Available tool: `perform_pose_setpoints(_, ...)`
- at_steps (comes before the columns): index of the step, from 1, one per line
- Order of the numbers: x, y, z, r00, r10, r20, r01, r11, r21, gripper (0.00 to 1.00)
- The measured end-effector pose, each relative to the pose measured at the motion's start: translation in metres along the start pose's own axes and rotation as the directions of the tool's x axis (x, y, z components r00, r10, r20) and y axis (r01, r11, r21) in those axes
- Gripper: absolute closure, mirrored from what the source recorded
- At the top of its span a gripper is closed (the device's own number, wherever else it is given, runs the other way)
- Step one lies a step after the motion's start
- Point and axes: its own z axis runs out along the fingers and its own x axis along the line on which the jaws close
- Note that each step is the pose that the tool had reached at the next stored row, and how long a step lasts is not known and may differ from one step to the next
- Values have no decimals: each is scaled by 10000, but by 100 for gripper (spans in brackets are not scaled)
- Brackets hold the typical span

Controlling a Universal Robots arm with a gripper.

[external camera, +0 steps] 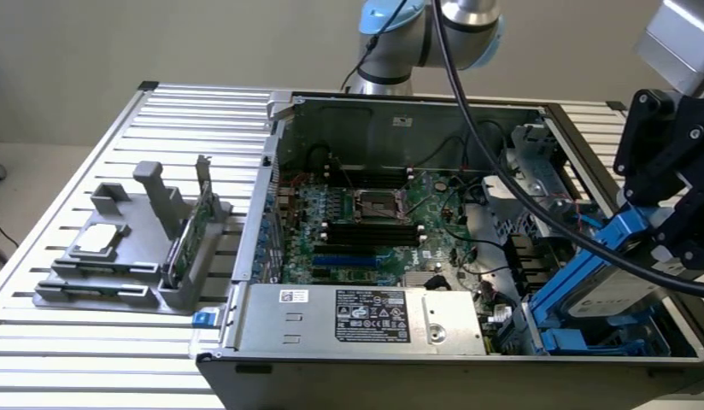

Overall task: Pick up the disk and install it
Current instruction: 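Insert the disk into the insertion slot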

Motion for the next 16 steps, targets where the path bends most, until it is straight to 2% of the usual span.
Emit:
perform_pose_setpoints(6, 22, -38, 29, 9999, -13, 150, 13, 10000, 6, 67)
perform_pose_setpoints(16, 26, -38, 6, 9998, -20, 202, 20, 10000, 10, 67)
